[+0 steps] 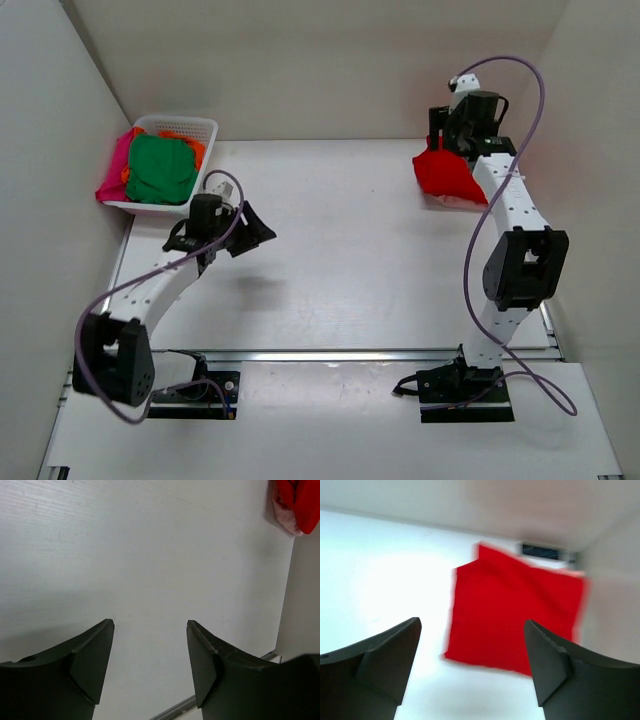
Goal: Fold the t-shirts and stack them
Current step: Put the neatly folded tshirt into the corner of the board with the right arm
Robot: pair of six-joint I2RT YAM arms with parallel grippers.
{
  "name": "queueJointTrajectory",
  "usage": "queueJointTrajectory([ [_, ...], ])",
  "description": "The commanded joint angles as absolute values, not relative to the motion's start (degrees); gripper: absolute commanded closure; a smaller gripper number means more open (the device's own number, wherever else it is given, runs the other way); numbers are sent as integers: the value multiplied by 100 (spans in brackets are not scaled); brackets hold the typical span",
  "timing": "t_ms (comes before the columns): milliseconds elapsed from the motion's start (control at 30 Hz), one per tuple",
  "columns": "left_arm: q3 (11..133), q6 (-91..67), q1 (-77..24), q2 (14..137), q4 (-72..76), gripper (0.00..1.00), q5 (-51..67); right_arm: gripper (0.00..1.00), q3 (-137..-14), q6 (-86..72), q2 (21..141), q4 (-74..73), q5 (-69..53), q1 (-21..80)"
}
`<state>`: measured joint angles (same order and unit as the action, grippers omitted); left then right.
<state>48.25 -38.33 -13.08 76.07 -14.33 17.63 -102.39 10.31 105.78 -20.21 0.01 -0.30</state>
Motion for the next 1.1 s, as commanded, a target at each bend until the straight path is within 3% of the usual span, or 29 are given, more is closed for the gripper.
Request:
queueJointTrajectory([
  [0, 4344, -3753, -1248, 6674, -1801, 29, 1670, 35, -9564, 176, 10522, -2172, -851, -97],
  [67, 4140, -3797, -1274, 6277, -1863, 29, 1556, 46, -8820, -130, 10205, -1996, -1002, -35],
  [233, 3894, -3797, -1336, 5792, -2083, 27, 1371, 38, -7656, -562, 9300, -1652, -968, 657],
  [333, 3832, -3753, -1336, 5748, -2267, 26, 1328, 28, -7392, -764, 9159, -1967, -696, 1097],
  [367, 3876, -3762, -1336, 5731, -2363, 24, 1231, 16, -7392, -930, 9158, -2169, -694, 1168],
  [400, 3867, -3753, -1292, 5704, -2416, 7, 1204, 1, -7392, -975, 9184, -2267, -738, 1204],
  [467, 3954, -3465, -1301, 5678, -2434, 1, 1056, 0, -7313, -1133, 9158, -2504, -940, 1257],
  [733, 5413, -1918, -1327, 7345, -4129, 2, 184, 1, -6935, -1213, 8728, -2540, -1019, 1398],
  [900, 5344, -1758, -1274, 7971, -4430, 2, 659, 1, -6786, -958, 8649, -2716, -827, 1564],
  [1067, 4765, -1678, -1442, 7507, -3966, 1, 904, 1, -6451, -950, 8447, -2514, -906, 1661],
])
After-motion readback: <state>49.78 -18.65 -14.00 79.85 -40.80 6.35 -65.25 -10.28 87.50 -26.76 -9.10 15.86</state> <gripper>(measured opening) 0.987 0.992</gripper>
